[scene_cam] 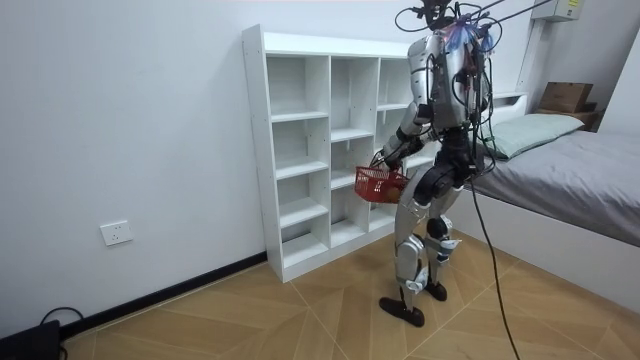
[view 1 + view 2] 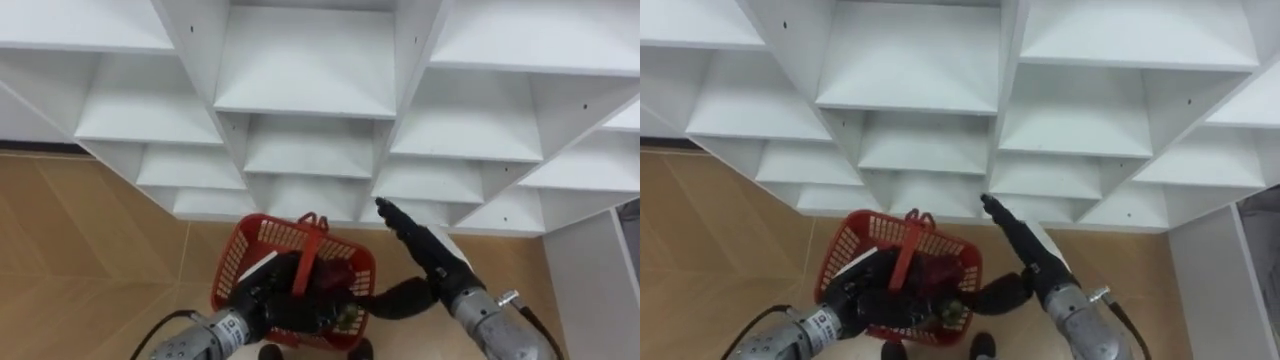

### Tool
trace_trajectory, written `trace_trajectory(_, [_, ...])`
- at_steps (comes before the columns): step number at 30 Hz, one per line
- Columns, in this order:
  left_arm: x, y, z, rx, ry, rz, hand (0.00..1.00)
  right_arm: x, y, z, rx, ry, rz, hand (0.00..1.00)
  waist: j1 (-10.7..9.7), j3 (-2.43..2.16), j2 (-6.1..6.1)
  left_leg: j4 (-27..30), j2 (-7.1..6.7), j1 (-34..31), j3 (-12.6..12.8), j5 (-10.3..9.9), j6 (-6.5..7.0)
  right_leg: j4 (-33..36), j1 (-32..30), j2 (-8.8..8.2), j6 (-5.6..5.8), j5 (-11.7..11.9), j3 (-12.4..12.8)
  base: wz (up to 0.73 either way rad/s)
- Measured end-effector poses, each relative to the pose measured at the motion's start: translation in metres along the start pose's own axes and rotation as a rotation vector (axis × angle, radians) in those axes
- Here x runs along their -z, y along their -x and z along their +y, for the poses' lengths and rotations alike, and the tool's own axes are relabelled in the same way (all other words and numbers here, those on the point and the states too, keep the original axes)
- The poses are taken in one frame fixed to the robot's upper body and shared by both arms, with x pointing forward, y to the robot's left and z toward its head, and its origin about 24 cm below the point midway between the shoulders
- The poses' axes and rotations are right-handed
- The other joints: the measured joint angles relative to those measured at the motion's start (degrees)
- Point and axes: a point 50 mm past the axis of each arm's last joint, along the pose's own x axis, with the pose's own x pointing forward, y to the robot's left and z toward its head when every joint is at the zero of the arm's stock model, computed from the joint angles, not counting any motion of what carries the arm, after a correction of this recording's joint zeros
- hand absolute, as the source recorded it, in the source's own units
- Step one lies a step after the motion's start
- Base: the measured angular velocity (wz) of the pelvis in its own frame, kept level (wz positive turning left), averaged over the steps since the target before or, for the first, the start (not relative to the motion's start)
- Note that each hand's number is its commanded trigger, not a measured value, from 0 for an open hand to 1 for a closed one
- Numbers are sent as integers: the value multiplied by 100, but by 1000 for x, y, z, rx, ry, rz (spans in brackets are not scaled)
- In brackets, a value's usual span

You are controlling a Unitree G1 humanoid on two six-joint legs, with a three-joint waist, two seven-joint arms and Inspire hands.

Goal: Collect fruits from the closet

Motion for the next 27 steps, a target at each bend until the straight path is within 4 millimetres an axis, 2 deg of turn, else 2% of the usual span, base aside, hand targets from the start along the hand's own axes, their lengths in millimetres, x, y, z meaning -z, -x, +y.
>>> trace_trajectory(3, [18,11,10,-61,34,51,100,16,10,-2,42,-11,60,0,-22,0,-1,-107,0,274,5,-13,-21,-141,295,25,6,-8,-8,0])
trace_trajectory(7, [39,26,13,-106,76,115,100,25,17,-3,60,-16,97,0,-26,-6,-1,-277,-20,626,6,-13,-37,-292,634,45,30,-29,-5,0])
trace_trajectory(11, [58,48,16,-174,131,144,100,37,28,-8,109,-33,138,0,-55,-48,-17,-425,-73,936,-58,-14,-52,-386,944,40,56,-91,-11,8])
trace_trajectory(13, [65,56,18,-206,148,156,100,46,36,-6,128,-50,176,0,-42,-52,-18,-487,-81,1120,-96,-18,-60,-535,1194,43,71,-82,-81,14])
trace_trajectory(16, [81,71,26,-289,200,200,100,64,51,-1,143,-87,248,0,121,-99,-69,-698,-115,1447,-65,-28,-75,-611,1447,41,100,-115,-67,-5])
trace_trajectory(18, [92,85,34,-382,241,233,100,79,64,4,167,-133,314,0,158,-119,-106,-792,-119,1707,-79,-48,-106,-745,1731,55,107,-127,-82,-2])
trace_trajectory(19, [95,88,35,-402,252,244,100,84,68,5,178,-150,338,0,170,-122,-104,-814,-122,1774,-87,-54,-110,-786,1811,59,113,-132,-93,9])
trace_trajectory(20, [104,95,36,-444,277,269,100,94,75,6,205,-185,388,0,189,-105,-73,-839,-124,1872,-87,-73,-117,-831,1947,62,121,-138,-123,11])
trace_trajectory(21, [109,98,36,-481,296,285,100,102,80,7,238,-231,433,0,179,-116,-64,-842,-121,1917,-95,-97,-121,-906,2036,67,128,-142,-157,10])
trace_trajectory(27, [137,110,21,-608,430,367,100,138,112,18,422,-522,632,0,171,-102,29,-955,-176,2290,-185,-148,-134,-1100,2482,54,181,-192,-262,11])
